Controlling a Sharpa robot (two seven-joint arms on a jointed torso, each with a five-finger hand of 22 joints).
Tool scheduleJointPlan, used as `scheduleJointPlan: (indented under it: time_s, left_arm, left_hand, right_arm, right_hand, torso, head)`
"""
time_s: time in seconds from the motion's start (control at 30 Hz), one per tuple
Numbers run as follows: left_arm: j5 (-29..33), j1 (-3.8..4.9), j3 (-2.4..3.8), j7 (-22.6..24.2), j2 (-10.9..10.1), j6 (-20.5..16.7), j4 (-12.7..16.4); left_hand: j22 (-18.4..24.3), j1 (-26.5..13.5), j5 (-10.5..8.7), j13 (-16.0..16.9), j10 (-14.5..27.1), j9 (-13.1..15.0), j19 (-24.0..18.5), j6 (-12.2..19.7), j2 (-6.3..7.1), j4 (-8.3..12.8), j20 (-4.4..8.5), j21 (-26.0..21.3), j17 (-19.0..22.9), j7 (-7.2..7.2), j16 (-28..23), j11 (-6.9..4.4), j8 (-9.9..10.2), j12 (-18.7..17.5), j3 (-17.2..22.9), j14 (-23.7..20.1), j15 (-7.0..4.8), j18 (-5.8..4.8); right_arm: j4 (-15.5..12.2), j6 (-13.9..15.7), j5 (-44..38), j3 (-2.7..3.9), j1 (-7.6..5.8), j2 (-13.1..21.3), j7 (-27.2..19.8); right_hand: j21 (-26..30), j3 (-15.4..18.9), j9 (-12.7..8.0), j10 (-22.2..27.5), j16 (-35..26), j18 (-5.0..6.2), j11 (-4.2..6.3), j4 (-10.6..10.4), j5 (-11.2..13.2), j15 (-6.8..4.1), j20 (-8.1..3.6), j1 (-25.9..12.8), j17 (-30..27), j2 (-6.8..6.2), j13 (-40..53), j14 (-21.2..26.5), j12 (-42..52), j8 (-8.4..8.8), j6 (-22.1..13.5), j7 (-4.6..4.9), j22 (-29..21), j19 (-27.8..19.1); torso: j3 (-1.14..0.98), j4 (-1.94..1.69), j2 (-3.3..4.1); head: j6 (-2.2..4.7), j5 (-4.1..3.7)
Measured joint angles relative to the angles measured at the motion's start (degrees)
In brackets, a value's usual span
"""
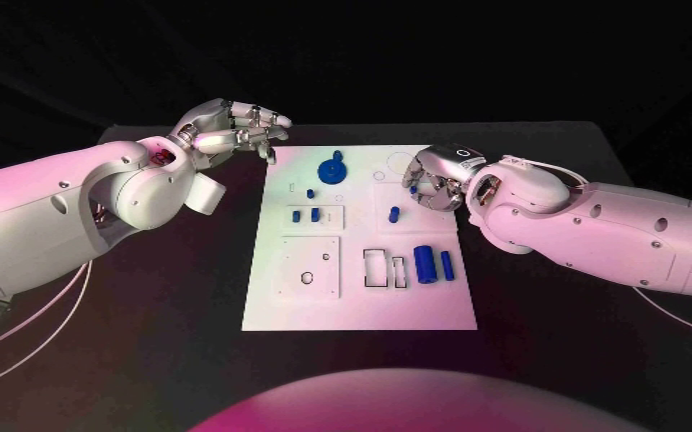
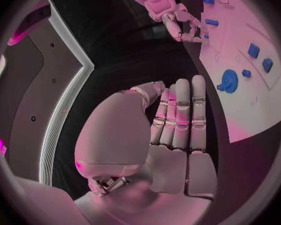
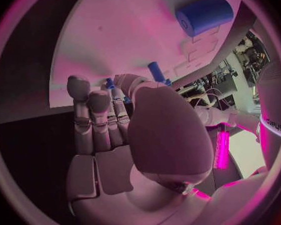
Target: Assemble the parts on the task board
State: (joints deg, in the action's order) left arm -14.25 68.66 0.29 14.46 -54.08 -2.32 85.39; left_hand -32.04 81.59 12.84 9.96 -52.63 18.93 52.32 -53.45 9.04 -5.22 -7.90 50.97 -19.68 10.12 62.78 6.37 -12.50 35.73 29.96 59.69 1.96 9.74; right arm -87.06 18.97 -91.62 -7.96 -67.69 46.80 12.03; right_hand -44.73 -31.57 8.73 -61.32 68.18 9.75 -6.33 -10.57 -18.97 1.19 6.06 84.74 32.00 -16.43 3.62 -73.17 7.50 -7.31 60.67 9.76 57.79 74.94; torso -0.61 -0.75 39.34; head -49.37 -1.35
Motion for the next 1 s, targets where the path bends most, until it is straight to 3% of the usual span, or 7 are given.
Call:
scheduleJointPlan:
  time_s: [0.07, 0.23, 0.3, 0.43, 0.5, 0.83, 1.0]
  left_arm:
    - [-0.02, 0.00, 0.00, -0.02, 0.00, 0.02, 0.00]
    - [-0.04, -0.01, 0.00, -0.07, -0.02, 0.04, 0.02]
    - [-0.05, -0.01, 0.00, -0.08, -0.03, 0.05, 0.03]
    - [-0.07, -0.01, 0.00, -0.11, -0.04, 0.07, 0.03]
    - [-0.08, -0.02, 0.00, -0.12, -0.05, 0.08, 0.04]
    - [-0.11, -0.02, 0.00, -0.24, -0.10, 0.13, 0.04]
    - [-0.13, -0.02, 0.00, -0.31, -0.11, 0.17, 0.04]
  left_hand:
    - [0.00, 0.00, 0.00, 0.00, 0.00, 0.00, 0.00, 0.00, 0.00, 0.00, 0.00, 0.00, 0.00, 0.00, 0.00, 0.00, 0.00, 0.00, 0.00, 0.00, 0.00, 0.00]
    - [0.00, 0.00, 0.00, 0.00, 0.00, 0.00, 0.00, 0.00, 0.00, 0.00, 0.00, 0.00, 0.00, 0.00, 0.00, 0.00, 0.00, 0.00, 0.00, 0.00, 0.00, 0.00]
    - [0.00, 0.00, 0.00, 0.00, 0.00, 0.00, 0.00, 0.00, 0.00, 0.00, 0.00, 0.00, 0.01, 0.00, 0.00, 0.00, 0.00, 0.00, 0.00, 0.00, 0.00, 0.00]
    - [0.00, 0.00, 0.00, 0.00, 0.00, 0.00, 0.00, 0.00, 0.00, 0.00, 0.00, 0.00, 0.01, 0.00, 0.00, 0.00, 0.00, 0.00, 0.00, 0.00, 0.00, 0.00]
    - [0.00, 0.00, 0.00, 0.00, 0.00, 0.00, 0.00, 0.00, 0.00, 0.00, 0.00, 0.00, 0.01, 0.00, 0.00, 0.00, 0.00, 0.00, 0.00, 0.00, 0.00, 0.00]
    - [0.01, 0.00, 0.00, -0.01, 0.00, 0.04, 0.00, 0.12, 0.00, 0.00, 0.00, 0.00, -0.02, 0.12, -0.22, 0.00, 0.00, 0.00, 0.00, 0.00, 0.00, 0.00]
    - [0.01, 0.00, 0.00, -0.01, 0.00, 0.10, 0.00, 0.21, 0.00, 0.00, 0.00, 0.00, -0.09, 0.21, -0.23, 0.00, 0.00, 0.00, 0.00, 0.00, 0.00, 0.00]
  right_arm:
    - [0.09, 0.05, 0.00, 0.01, 0.05, -0.12, 0.05]
    - [0.38, 0.46, -0.09, 0.07, 0.12, -0.28, 0.31]
    - [0.44, 0.60, -0.18, 0.07, 0.14, -0.32, 0.53]
    - [0.53, 0.84, -0.67, 0.07, 0.19, -0.42, 1.07]
    - [0.53, 0.88, -1.03, 0.07, 0.23, -0.48, 1.24]
    - [0.33, 0.86, -3.60, 0.06, 0.39, -0.53, 2.14]
    - [0.28, 0.83, -4.53, 0.04, 0.42, -0.43, 2.53]
  right_hand:
    - [-1.50, -0.80, 0.15, -0.45, 0.55, -0.88, -0.01, 0.80, 0.00, -0.10, -0.11, -0.44, 1.12, 0.44, 0.02, -0.58, -0.24, -0.26, 0.02, -0.02, 1.00, 0.55]
    - [-6.19, -3.83, 0.70, -3.09, 2.10, -0.92, 0.51, 2.70, 0.00, -0.72, -0.22, -1.12, 4.48, 1.12, 0.24, -1.81, -0.34, -1.44, 0.86, -0.42, 4.53, 1.83]
    - [-8.16, -4.68, 1.00, -4.22, 2.88, -1.81, 0.72, 3.55, 0.00, -0.88, -0.26, -1.69, 6.32, 1.17, 0.25, -2.77, -0.48, -2.02, 1.49, -0.68, 6.02, 2.65]
    - [-12.07, -6.18, 1.82, -5.65, 4.84, -1.81, 0.52, 5.05, 0.03, -1.44, -0.63, -2.57, 11.09, 1.33, 0.55, -4.22, -0.61, -3.44, 2.06, -1.24, 9.02, 3.47]
    - [-13.11, -6.45, 2.19, -5.87, 5.24, -2.68, 0.30, 5.89, 0.04, -1.60, -0.92, -2.58, 12.23, 1.33, 0.73, -4.39, -0.45, -3.83, 2.28, -1.45, 9.84, 3.75]
    - [-14.64, -6.69, 3.09, -6.37, 5.62, -2.69, 0.21, 8.16, 0.26, -1.72, -1.14, -3.41, 13.58, 0.96, 1.21, -4.86, -0.43, -4.64, 2.28, -1.46, 11.28, 3.98]
    - [-14.35, -6.37, 3.37, -7.40, 5.62, -2.69, 0.99, 8.64, 0.25, -1.48, -0.71, -4.56, 13.41, 0.25, 1.36, -4.63, -1.77, -4.64, 1.01, -0.83, 11.16, 3.54]
  torso:
    - [-0.01, -0.01, 0.00]
    - [-0.01, -0.01, 0.00]
    - [-0.02, 0.01, -0.01]
    - [-0.02, 0.02, -0.02]
    - [-0.03, 0.02, -0.04]
    - [-0.04, 0.05, -0.07]
    - [-0.04, 0.08, -0.08]
  head:
    - [-0.04, 0.02]
    - [-0.14, 0.09]
    - [-0.19, 0.10]
    - [-0.23, 0.14]
    - [-0.28, 0.14]
    - [-0.43, 0.12]
    - [-0.44, 0.05]
